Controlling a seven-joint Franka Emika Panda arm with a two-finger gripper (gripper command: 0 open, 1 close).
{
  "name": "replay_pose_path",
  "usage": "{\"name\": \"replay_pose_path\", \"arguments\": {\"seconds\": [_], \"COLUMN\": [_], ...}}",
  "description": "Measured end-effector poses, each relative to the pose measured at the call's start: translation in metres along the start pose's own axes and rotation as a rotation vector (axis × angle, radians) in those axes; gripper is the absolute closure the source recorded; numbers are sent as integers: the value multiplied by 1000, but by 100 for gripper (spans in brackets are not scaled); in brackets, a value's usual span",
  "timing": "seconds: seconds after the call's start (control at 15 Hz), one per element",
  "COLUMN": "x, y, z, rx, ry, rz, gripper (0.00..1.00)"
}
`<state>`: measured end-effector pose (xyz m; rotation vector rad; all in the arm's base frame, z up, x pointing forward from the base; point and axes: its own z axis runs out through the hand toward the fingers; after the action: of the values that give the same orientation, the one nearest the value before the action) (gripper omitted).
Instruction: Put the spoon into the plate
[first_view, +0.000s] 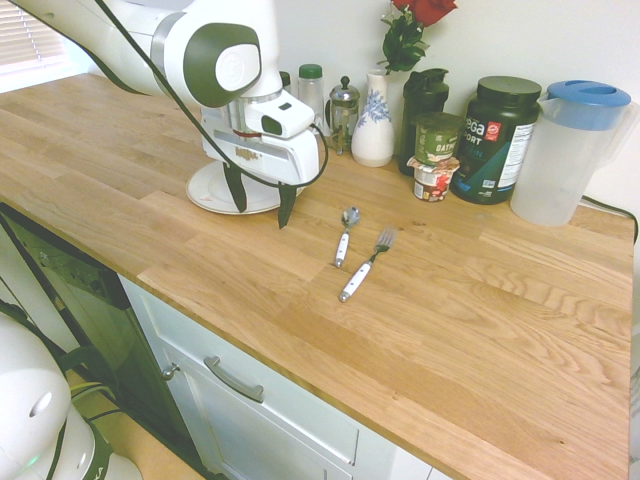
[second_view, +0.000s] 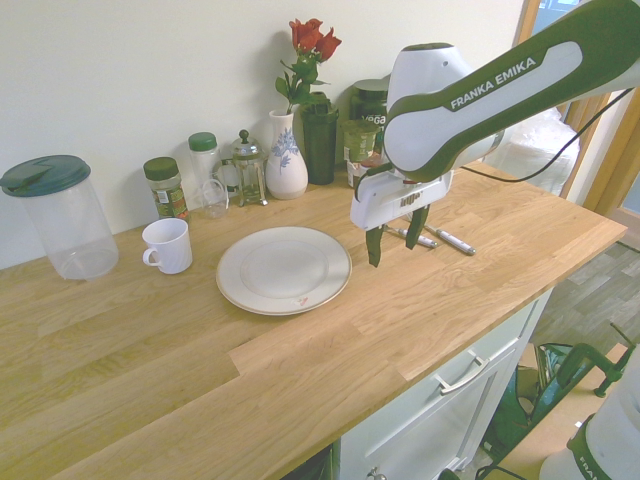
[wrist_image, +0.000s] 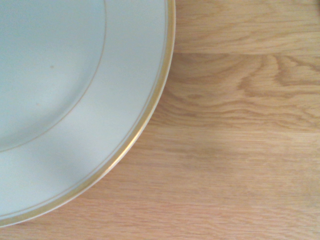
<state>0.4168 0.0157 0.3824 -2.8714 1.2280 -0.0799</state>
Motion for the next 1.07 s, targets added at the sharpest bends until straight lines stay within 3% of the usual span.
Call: {"name": "replay_pose_path", "arguments": {"seconds": [0.13, 0.53, 0.8, 1.07], "x": [0, 52, 94, 103], "y": [-1, 15, 31, 32], "z": [4, -18, 4, 34], "rx": [-5, 18, -48, -68], "ry": [-5, 29, 31, 4], "rz": [3, -276, -278, -279], "gripper": [0, 0, 0, 0]}}
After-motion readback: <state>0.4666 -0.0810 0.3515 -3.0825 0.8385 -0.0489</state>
